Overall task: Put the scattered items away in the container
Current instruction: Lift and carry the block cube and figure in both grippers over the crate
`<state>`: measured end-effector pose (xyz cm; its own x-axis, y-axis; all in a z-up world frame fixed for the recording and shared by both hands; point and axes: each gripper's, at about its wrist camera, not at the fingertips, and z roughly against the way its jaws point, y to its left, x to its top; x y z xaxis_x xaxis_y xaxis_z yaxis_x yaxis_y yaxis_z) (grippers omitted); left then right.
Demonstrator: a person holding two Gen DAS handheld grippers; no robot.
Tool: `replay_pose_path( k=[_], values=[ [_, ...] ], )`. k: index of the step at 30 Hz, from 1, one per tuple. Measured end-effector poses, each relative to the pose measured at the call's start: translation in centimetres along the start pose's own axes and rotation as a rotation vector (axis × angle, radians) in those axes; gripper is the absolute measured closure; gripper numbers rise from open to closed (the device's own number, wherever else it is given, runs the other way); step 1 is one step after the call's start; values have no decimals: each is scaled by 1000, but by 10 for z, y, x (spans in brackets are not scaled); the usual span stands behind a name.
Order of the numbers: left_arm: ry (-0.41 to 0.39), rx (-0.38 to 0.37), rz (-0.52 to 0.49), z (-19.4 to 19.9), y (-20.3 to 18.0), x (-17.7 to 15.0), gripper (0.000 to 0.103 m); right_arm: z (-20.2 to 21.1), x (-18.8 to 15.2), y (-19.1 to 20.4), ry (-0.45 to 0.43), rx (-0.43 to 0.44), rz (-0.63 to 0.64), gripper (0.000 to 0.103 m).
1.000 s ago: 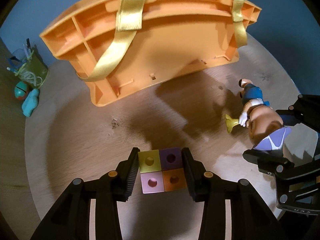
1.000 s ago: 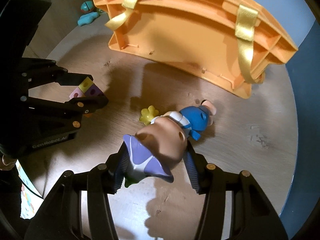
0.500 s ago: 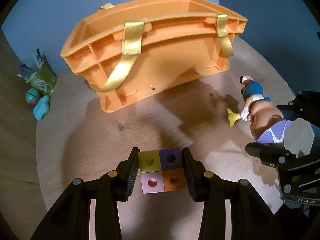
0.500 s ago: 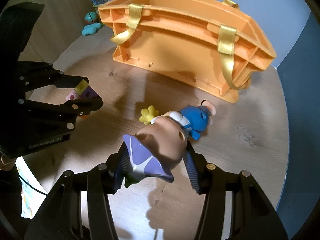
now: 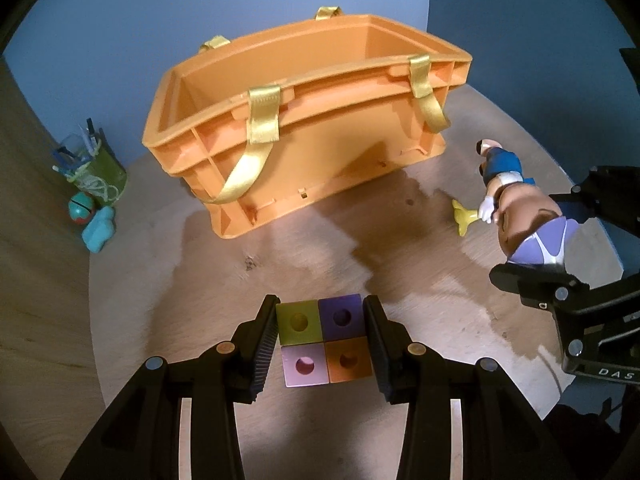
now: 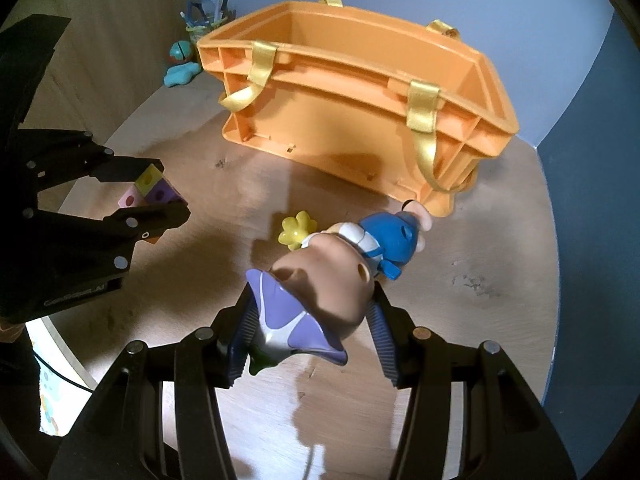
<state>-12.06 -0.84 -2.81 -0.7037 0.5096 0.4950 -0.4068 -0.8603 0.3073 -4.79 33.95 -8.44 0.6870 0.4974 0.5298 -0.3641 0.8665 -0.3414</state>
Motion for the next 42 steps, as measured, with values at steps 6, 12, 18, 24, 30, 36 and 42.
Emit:
replay_pose_path(
  k=[6,12,18,24,30,36,42],
  values=[
    [-25,12,-7,14,0,5,64,11,5,0,-27,-8,13,54],
    [-37,15,-19,23,-2,9,64,23,11,-3,-49,-17,22,54],
    [-33,18,-28,25,-3,17,64,31,19,-10,-59,-22,32,54],
    [-53,21,-33,36,-3,25,64,46,30,-17,-89,-51,45,54],
    [-59,25,-48,43,-4,35,64,58,42,-22,-115,-64,50,54],
    [-62,29,-56,49,-1,48,64,67,55,-29,-134,-72,54,54],
    [-69,34,-50,54,6,65,64,76,70,-38,-151,-88,60,54]
  ],
)
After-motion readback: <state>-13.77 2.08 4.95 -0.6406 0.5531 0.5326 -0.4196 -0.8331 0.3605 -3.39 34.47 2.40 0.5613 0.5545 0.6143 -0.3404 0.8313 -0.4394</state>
